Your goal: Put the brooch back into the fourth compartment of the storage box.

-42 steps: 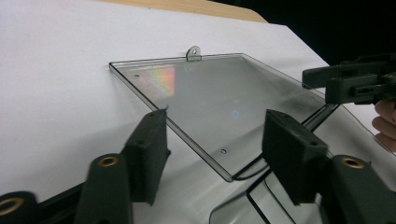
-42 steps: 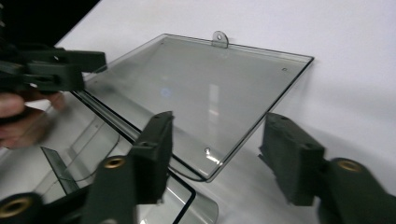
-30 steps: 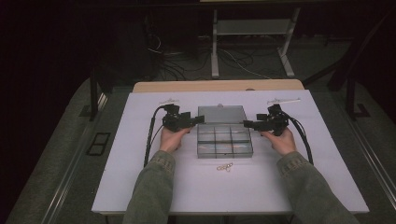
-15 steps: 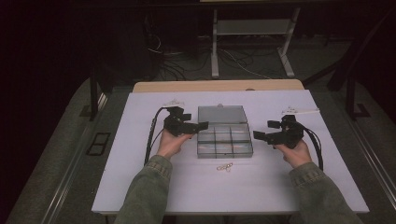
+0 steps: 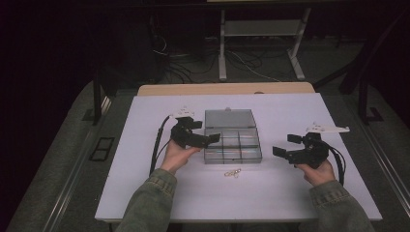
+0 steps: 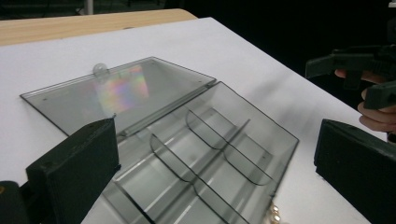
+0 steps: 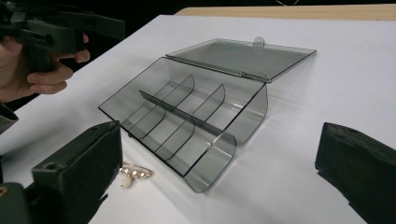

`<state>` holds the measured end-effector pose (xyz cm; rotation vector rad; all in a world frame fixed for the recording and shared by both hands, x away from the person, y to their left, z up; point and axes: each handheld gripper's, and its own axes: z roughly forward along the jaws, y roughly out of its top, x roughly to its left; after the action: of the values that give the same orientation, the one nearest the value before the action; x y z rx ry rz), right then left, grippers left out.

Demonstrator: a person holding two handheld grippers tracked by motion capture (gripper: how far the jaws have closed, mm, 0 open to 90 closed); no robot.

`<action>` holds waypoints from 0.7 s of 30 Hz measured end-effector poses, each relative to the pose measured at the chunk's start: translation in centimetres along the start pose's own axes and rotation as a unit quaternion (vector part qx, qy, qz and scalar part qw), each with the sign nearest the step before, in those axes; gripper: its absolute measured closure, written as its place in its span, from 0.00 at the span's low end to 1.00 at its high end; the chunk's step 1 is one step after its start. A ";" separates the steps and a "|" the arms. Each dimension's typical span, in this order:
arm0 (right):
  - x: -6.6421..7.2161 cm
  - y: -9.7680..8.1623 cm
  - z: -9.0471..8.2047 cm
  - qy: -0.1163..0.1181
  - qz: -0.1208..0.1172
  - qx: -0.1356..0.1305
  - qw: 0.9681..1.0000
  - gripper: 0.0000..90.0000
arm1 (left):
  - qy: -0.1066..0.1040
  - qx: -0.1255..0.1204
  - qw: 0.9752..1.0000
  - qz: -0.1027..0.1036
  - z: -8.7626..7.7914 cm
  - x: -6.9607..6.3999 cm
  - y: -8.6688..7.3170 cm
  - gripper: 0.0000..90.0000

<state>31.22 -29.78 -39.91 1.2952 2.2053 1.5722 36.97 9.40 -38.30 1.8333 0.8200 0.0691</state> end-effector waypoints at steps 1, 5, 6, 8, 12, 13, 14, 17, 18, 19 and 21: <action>0.1 -0.2 -0.2 -0.001 -0.001 0.003 1.000 0.01 | -0.004 0.002 1.000 0.004 0.0 -0.2 0.0 0.00; 0.4 -0.8 -0.8 -0.001 -0.006 0.009 1.000 0.01 | -0.011 0.007 1.000 0.011 0.1 -1.0 -0.3 0.00; 0.5 -1.0 -0.9 -0.002 -0.011 0.007 1.000 0.01 | -0.013 0.010 1.000 0.017 0.1 -1.2 -0.4 0.00; 0.7 -1.3 -1.2 -0.004 -0.015 0.007 1.000 0.01 | -0.013 0.017 1.000 0.022 0.2 -1.6 -0.5 0.00; 1.1 -1.8 -1.6 -0.008 -0.022 0.011 1.000 0.01 | -0.018 0.034 0.999 0.038 0.4 -2.3 -0.7 0.00; 1.1 -2.0 -1.7 -0.007 -0.020 0.011 1.000 0.01 | -0.019 0.039 0.998 0.041 0.5 -2.6 -0.8 0.00; 1.1 -2.1 -1.8 -0.007 -0.020 0.012 1.000 0.01 | -0.021 0.044 0.998 0.047 0.5 -2.7 -0.8 0.00; 1.0 -2.5 -2.0 -0.007 -0.021 0.014 1.000 0.01 | -0.026 0.057 0.997 0.055 0.8 -3.2 -1.0 0.00; 1.0 -2.6 -2.1 -0.007 -0.018 0.017 1.000 0.01 | -0.029 0.061 0.996 0.057 0.9 -3.4 -1.0 0.00; 1.0 -2.7 -2.1 -0.008 -0.019 0.017 1.000 0.01 | -0.031 0.065 0.996 0.060 0.9 -3.5 -1.1 0.00; 1.0 -2.8 -2.3 -0.008 -0.018 0.020 1.000 0.01 | -0.036 0.072 0.995 0.064 1.1 -3.8 -1.2 0.00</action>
<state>27.76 -30.90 -40.88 1.2671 2.2487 1.5063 33.92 6.59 -38.58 2.0114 0.6709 0.0272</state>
